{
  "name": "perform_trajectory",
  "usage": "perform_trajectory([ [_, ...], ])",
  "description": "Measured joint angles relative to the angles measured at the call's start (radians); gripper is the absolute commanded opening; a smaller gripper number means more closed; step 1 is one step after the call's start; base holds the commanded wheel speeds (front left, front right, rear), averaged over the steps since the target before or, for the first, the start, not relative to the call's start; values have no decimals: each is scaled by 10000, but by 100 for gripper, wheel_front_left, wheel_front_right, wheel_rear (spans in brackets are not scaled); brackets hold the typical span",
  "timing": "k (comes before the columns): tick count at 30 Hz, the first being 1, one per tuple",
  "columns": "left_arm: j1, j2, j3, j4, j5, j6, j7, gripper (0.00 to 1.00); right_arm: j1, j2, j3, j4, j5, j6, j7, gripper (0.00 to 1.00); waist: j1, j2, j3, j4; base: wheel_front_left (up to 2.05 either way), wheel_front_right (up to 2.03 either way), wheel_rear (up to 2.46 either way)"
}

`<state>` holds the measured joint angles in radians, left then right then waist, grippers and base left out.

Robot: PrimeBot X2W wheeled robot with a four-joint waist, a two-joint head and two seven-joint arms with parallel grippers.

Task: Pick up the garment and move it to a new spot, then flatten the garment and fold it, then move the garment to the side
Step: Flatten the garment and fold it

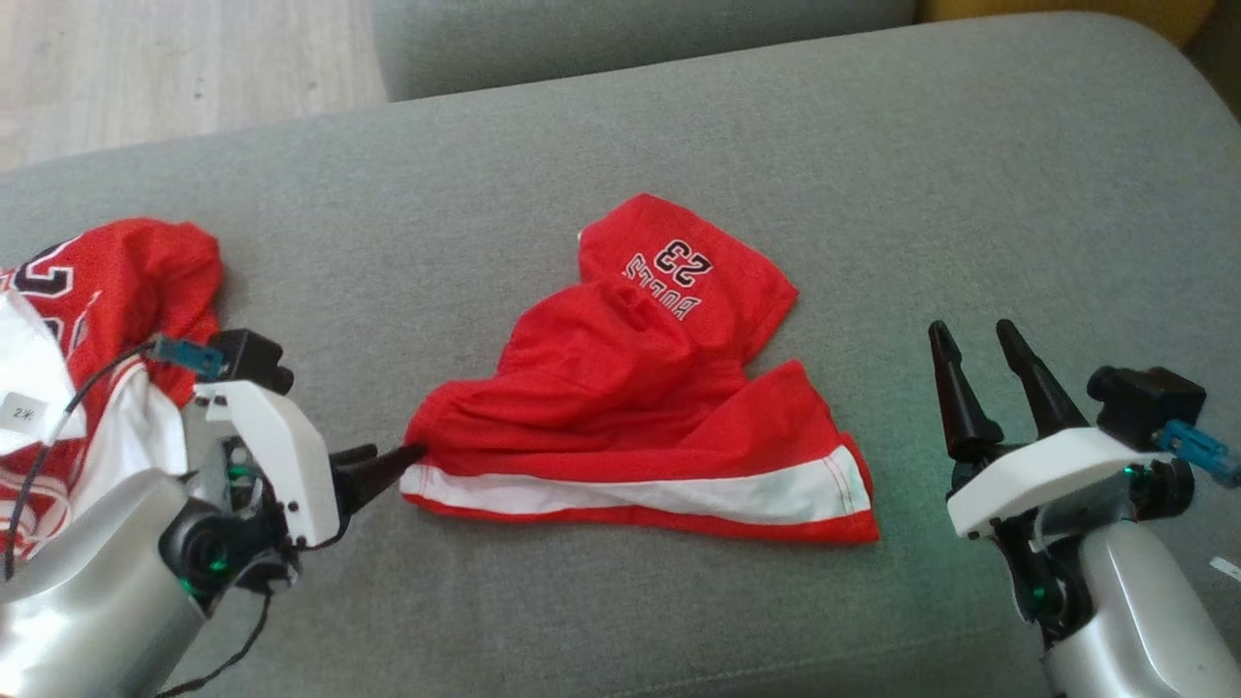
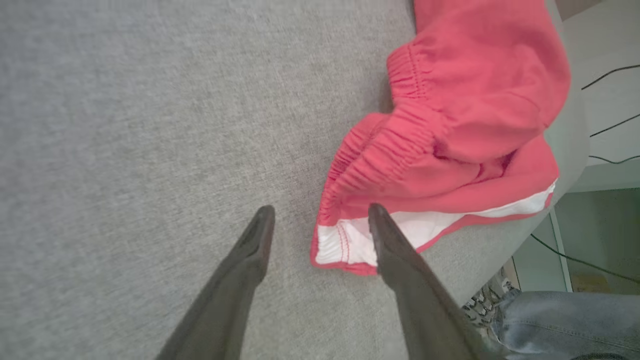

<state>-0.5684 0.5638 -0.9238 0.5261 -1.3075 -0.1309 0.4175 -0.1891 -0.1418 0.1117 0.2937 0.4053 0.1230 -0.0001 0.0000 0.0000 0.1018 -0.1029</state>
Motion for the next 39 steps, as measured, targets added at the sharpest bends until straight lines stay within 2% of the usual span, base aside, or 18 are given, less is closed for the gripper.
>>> perform_trajectory([
  [4, 58, 207, -38, -366, 433, 0, -683, 100, 159, 8, -25, -132, -2, 0, -56, 100, 0, 0, -185, 185, 0, 0, 0],
  [6, 59, 332, 56, -466, 851, 67, -1522, 100, 301, 10, -150, -161, -10, 0, -198, 100, 0, 0, -289, 285, 0, 0, 0],
  [7, 64, 349, 199, -520, 1032, 245, -2100, 100, 376, 10, -198, -207, -25, 0, -276, 100, 0, 0, -345, 337, 0, 0, 0],
  [12, 244, 343, 708, -1427, 2259, 1611, -4830, 100, 607, 71, -155, -598, -21, 0, -888, 100, 0, 0, -618, 533, 0, 0, 0],
  [15, 777, 347, 1143, -1956, 2899, 2807, -6299, 100, 851, 73, 10, -736, -19, 0, -1195, 100, 0, 0, -718, 630, 0, 0, 0],
  [17, 1259, 337, 1453, -2343, 3325, 3513, -6596, 100, 1012, 71, 125, -755, -58, 0, -1329, 100, 0, 0, -769, 678, 0, 0, 0],
  [20, 2143, 180, 2293, -3208, 4226, 4343, -6667, 100, 1071, 73, 151, -792, -123, 0, -1513, 100, 0, 0, -809, 714, 0, 0, 0],
  [23, 3084, -265, 3553, -4305, 5480, 4853, -6671, 100, 1074, 81, 151, -874, -128, 0, -1684, 100, 0, 0, -871, 722, 0, 0, 0],
  [28, 5158, -1058, 4704, -5359, 7260, 5035, -6671, 100, 1460, 322, -38, -970, -199, 0, -2019, 100, 0, 0, -998, 683, 0, 0, 0],
  [29, 5158, -1058, 4704, -5359, 7260, 5035, -6671, 100, 1460, 322, -38, -970, -199, 0, -2019, 100, 0, 0, -998, 683, 0, 0, 0],
  [30, 5564, -1298, 4964, -5407, 7400, 5003, -6671, 100, 1567, 360, -17, -961, -244, 0, -2031, 100, 0, 0, -1011, 670, 0, 0, 0],
  [35, 6678, -2305, 5963, -5507, 8000, 4583, -6671, 100, 1779, 408, 167, -788, -376, 0, -2069, 100, 0, 0, -1058, 685, 0, 0, 0],
  [39, 6834, -2826, 6330, -5438, 8681, 3981, -6671, 100, 1781, 418, 176, -579, -470, 0, -1916, 100, 0, 0, -1089, 725, 0, 0, 0],
])
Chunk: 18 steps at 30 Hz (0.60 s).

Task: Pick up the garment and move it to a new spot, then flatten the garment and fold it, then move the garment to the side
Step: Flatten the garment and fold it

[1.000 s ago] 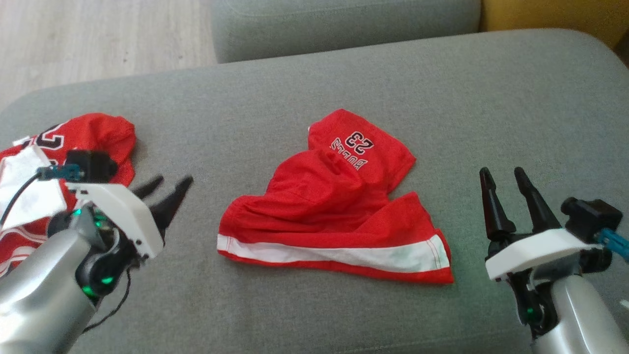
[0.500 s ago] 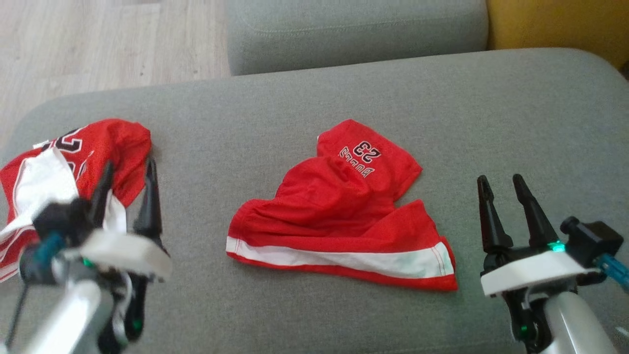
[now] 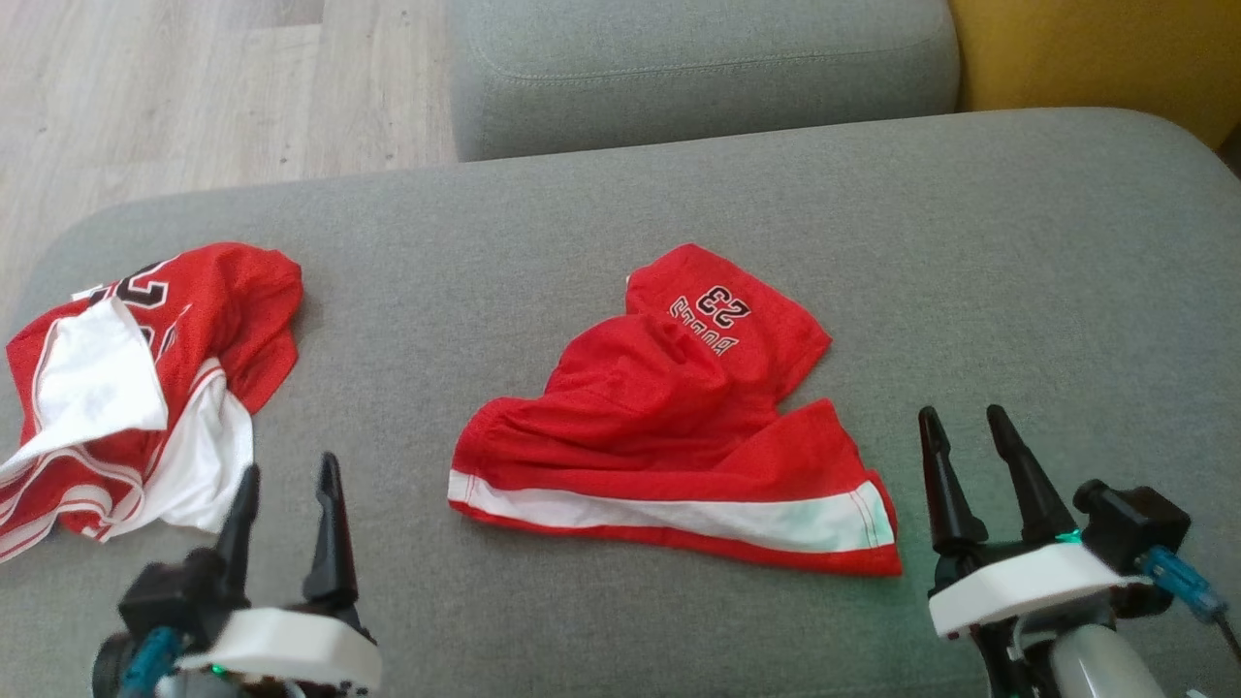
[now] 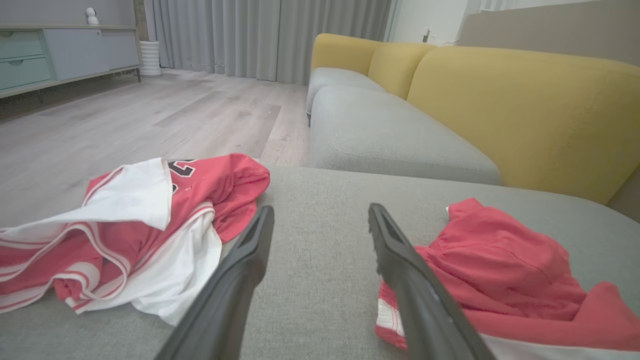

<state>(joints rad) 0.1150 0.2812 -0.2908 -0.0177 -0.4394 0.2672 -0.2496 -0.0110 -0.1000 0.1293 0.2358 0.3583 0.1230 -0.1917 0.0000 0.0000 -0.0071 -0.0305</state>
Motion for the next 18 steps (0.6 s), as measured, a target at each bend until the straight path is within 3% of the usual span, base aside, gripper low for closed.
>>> perform_trajectory([
  [6, 155, -508, 445, 495, 497, -692, 0, 100, 1, 10, 0, 217, -4, 0, 380, 100, 0, 0, -18, 32, 0, 0, 0],
  [18, 128, -1014, 1039, 993, 1122, -1457, 0, 100, -1, 17, 295, 259, 384, 0, 1335, 100, 0, 0, -8, -45, 0, 0, 0],
])
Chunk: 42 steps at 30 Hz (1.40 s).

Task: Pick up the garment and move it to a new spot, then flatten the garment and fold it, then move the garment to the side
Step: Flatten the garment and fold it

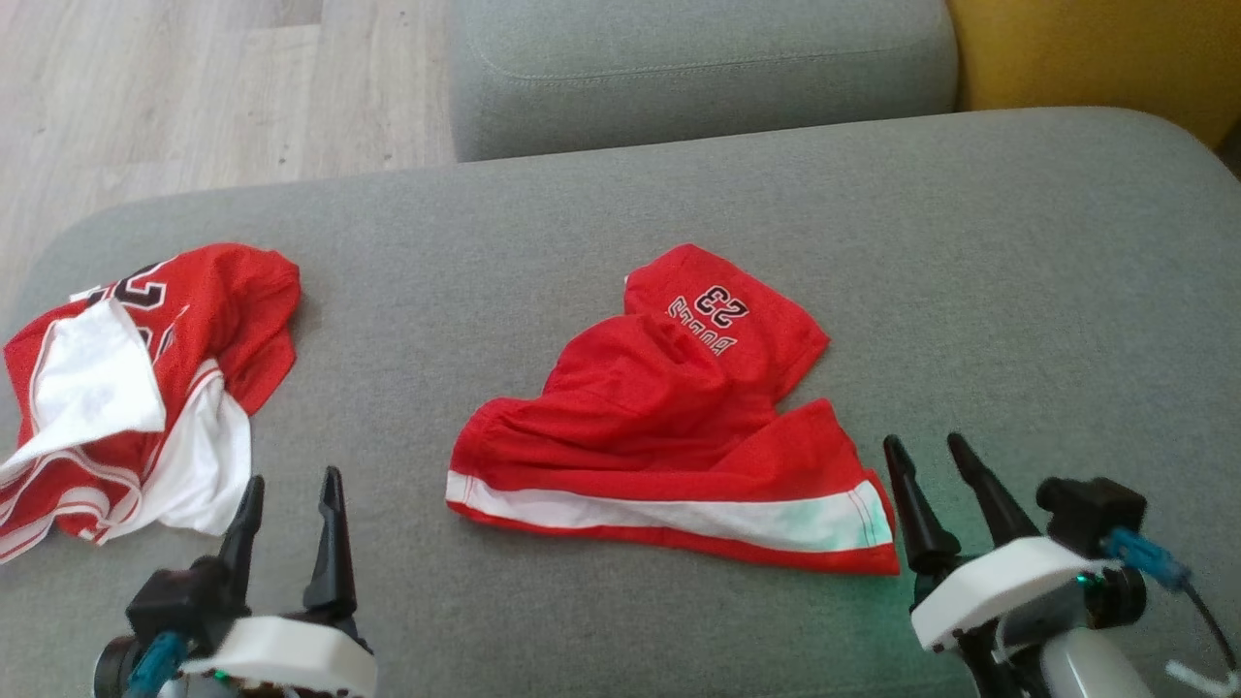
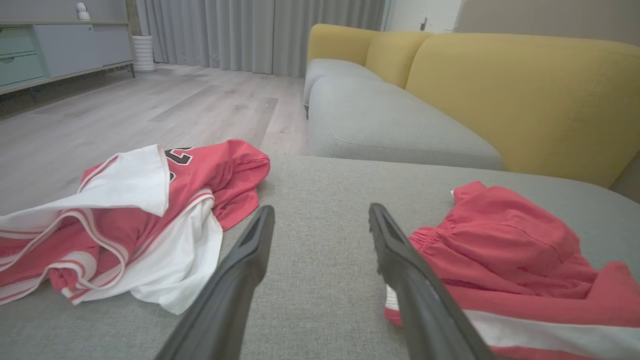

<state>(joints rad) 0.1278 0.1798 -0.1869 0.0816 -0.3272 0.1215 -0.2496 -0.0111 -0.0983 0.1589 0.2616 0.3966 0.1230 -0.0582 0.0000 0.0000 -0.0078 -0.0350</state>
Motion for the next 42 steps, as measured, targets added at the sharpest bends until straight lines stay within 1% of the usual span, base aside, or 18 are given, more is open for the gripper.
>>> perform_trajectory([
  [3, -139, 42, -2, 259, 56, -311, 46, 100, -1, -71, -10, -100, 104, 0, 1026, 100, 0, 0, 1, -45, 0, 0, 0],
  [4, -200, 54, -25, 334, -27, -449, 222, 100, 5, -102, 4, -159, 115, 0, 1490, 100, 0, 0, 4, -49, 0, 0, 0],
  [8, -716, 280, -249, 608, -499, -897, 1626, 100, 45, -140, 161, -548, 370, 0, 3381, 100, 0, 0, 27, -58, 0, 0, 0],
  [10, -1128, 384, -286, 872, -947, -1179, 2591, 100, 90, -136, 178, -740, 575, 0, 4098, 100, 0, 0, 61, -70, 0, 0, 0],
  [12, -1495, 600, -539, 1174, -1127, -1513, 3687, 100, 225, -117, 48, -826, 581, 0, 4700, 100, 0, 0, 126, -67, 0, 0, 0],
  [13, -1665, 658, -631, 1340, -1394, -1716, 4349, 100, 323, -105, -44, -830, 573, 0, 4986, 100, 0, 0, 176, -60, 0, 0, 0],
  [14, -1973, 790, -932, 1636, -1837, -2036, 5398, 100, 473, -79, -167, -861, 481, 0, 5327, 100, 0, 0, 284, -57, 0, 0, 0],
  [16, -2322, 886, -1099, 1889, -2226, -2232, 6215, 100, 441, 2, -276, -892, 454, 0, 5576, 100, 0, 0, 376, -68, 0, 0, 0],
  [17, -2746, 1093, -1313, 2144, -2504, -2362, 6865, 100, 420, 100, -339, -953, 414, 0, 5731, 100, 0, 0, 458, -92, 0, 0, 0],
  [20, -3349, 1287, -1678, 2504, -3193, -2449, 7764, 100, 408, 238, -451, -941, 313, 0, 6044, 100, 0, 0, 556, -152, 0, 0, 0],
  [24, -3995, 1406, -2376, 2838, -3896, -2458, 8247, 100, 147, 263, -642, -849, 140, 0, 6144, 100, 0, 0, 725, -266, 0, 0, 0],
  [27, -4460, 1638, -2951, 3112, -4362, -2460, 8378, 100, -312, 270, -583, -683, 142, 0, 6259, 100, 0, 0, 882, -364, 0, 0, 0],
  [28, -4460, 1638, -2951, 3112, -4362, -2460, 8378, 100, -312, 270, -583, -683, 142, 0, 6259, 100, 0, 0, 882, -364, 0, 0, 0],
  [29, -4724, 1797, -3227, 3350, -4548, -2458, 8360, 100, -504, 282, -491, -529, 142, 0, 6297, 100, 0, 0, 992, -411, 0, 0, 0],
  [32, -4956, 1946, -3526, 3576, -4740, -2458, 8353, 100, -619, 299, -424, -349, 173, 0, 6307, 100, 0, 0, 1094, -451, 0, 0, 0],
  [38, -5525, 2010, -4355, 4082, -5388, -2460, 8094, 100, -636, 309, -234, 52, 280, 0, 6305, 100, 1, 0, 1298, -475, 0, 0, 0],
  [42, -5929, 2176, -4842, 4347, -5693, -2460, 7908, 100, -808, 309, 6, 123, 447, 0, 6201, 100, 0, 0, 1378, -492, 0, 0, 0],
])
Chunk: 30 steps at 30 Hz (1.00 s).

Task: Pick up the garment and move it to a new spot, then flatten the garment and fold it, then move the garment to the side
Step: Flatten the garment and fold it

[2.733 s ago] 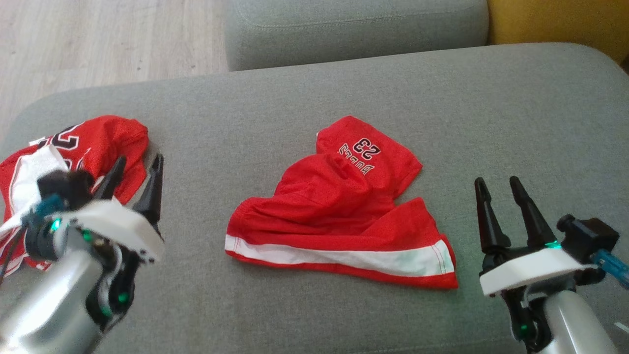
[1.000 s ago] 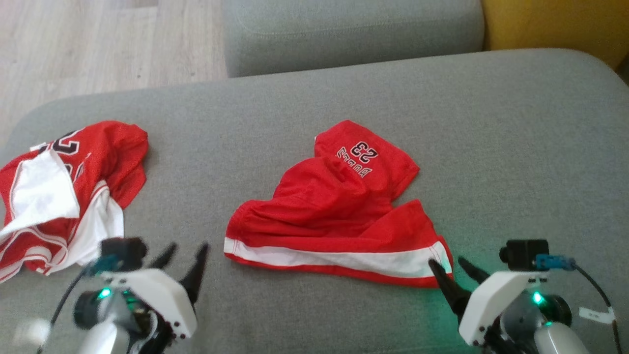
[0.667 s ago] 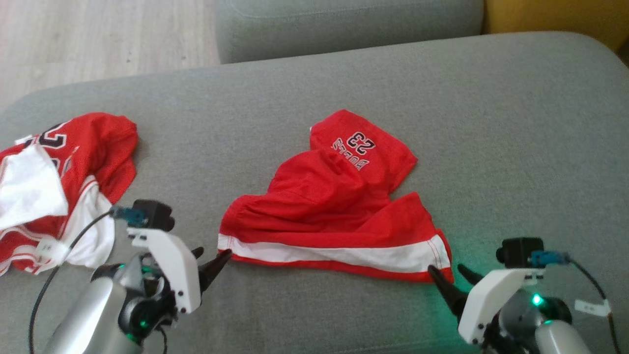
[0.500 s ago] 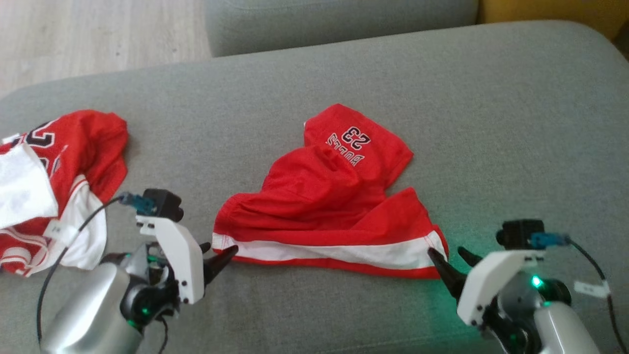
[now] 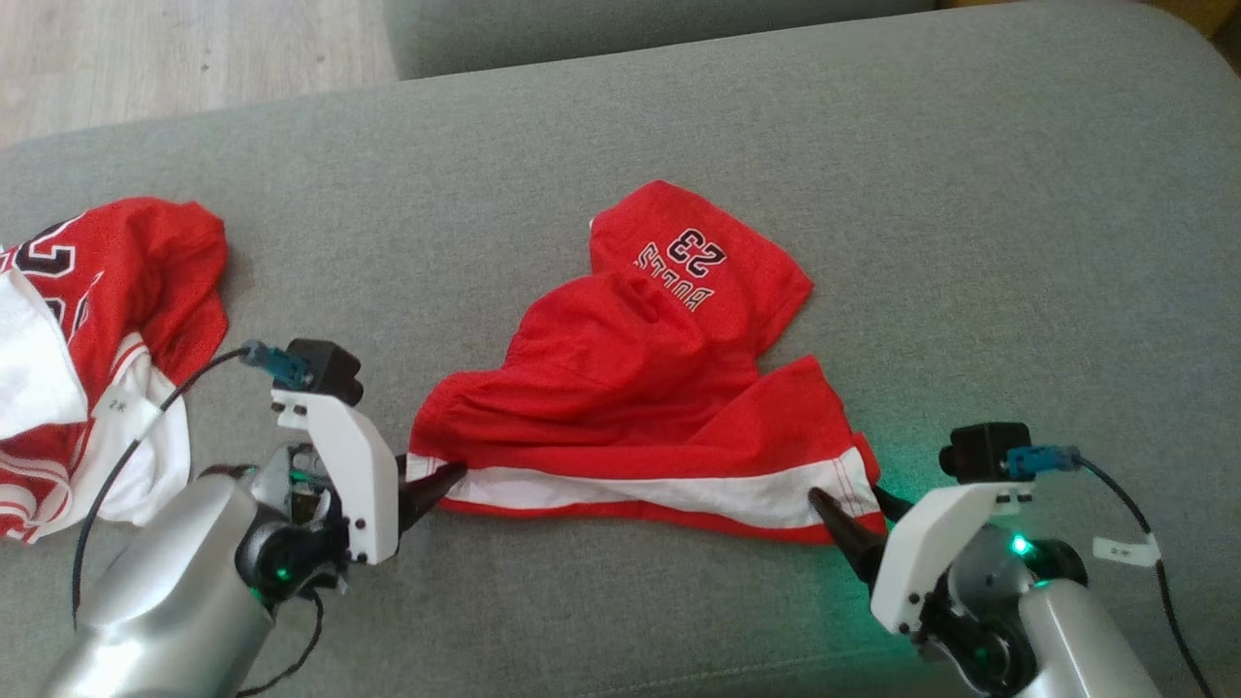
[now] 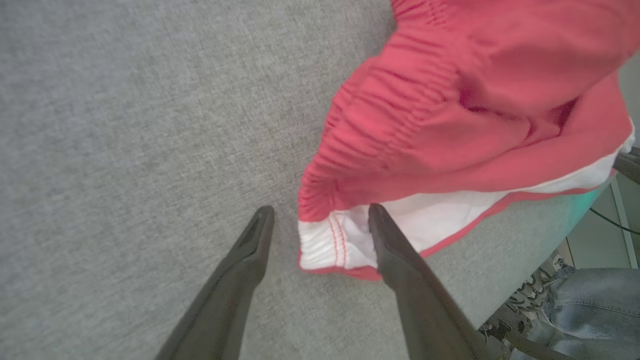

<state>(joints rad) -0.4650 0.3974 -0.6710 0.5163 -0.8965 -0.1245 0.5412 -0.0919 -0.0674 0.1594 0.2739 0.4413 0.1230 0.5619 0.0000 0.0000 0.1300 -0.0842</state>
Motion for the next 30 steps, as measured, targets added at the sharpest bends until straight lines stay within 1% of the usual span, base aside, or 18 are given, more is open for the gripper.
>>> perform_trajectory([
  [2, -164, 61, -217, 109, -134, -2, -79, 100, -121, -2, 151, 21, 71, 0, -86, 100, 0, 0, 30, -13, 0, 0, 0],
  [3, -228, 82, -311, 169, -213, -4, -96, 100, -172, 0, 259, 36, 136, 0, -138, 97, 0, 0, 45, -19, 0, 0, 0],
  [5, -368, 104, -477, 313, -387, -63, -163, 100, -229, -2, 359, 81, 238, 0, -215, 79, 0, 0, 74, -28, 0, 0, 0],
  [6, -429, 125, -600, 345, -447, -63, -169, 100, -229, -2, 382, 117, 255, 0, -257, 68, 0, 0, 85, -28, 0, 0, 0],
  [7, -487, 136, -677, 376, -514, -63, -196, 98, -229, -8, 408, 161, 259, 0, -268, 54, 0, 0, 94, -24, 0, 0, 0],
  [8, -541, 148, -754, 395, -589, -63, -228, 86, -229, -10, 431, 199, 299, 0, -297, 37, 0, 0, 99, -18, 0, 0, 0],
  [9, -585, 169, -863, 403, -658, -63, -255, 86, -229, -12, 454, 230, 353, 0, -320, 37, 0, 0, 102, -12, 0, 0, 0],
  [11, -612, 190, -1014, 447, -777, -63, -343, 45, -230, -17, 487, 295, 359, 0, -343, 0, 0, 0, 94, 2, 0, 0, 0],
  [12, -612, 201, -1101, 479, -846, -63, -393, 24, -231, -25, 499, 326, 397, 0, -355, 0, 0, 0, 86, 10, 0, 0, 0],
  [13, -614, 228, -1208, 514, -909, -63, -431, 9, -232, -31, 512, 341, 445, 0, -408, 0, 0, 0, 77, 17, 0, 0, 0],
  [14, -615, 255, -1273, 541, -978, -65, -502, 0, -234, -40, 537, 341, 466, 0, -481, 0, 0, 0, 66, 23, 0, 0, 0],
  [21, -709, 435, -1655, 531, -1383, -63, -1053, 0, -501, -159, 556, 71, 633, 0, -1607, 0, 0, 0, -114, 75, 0, 0, 0],
  [25, -745, 548, -1716, 357, -1666, -63, -1488, 0, -588, -244, 617, -86, 1003, 0, -2052, 0, 0, 0, -212, 128, 0, 0, 0],
  [30, -1048, 543, -1310, 109, -2297, -63, -2366, 0, -835, -587, 876, -370, 1496, 0, -2487, 0, 0, 0, -117, 190, 0, 0, 0],
])
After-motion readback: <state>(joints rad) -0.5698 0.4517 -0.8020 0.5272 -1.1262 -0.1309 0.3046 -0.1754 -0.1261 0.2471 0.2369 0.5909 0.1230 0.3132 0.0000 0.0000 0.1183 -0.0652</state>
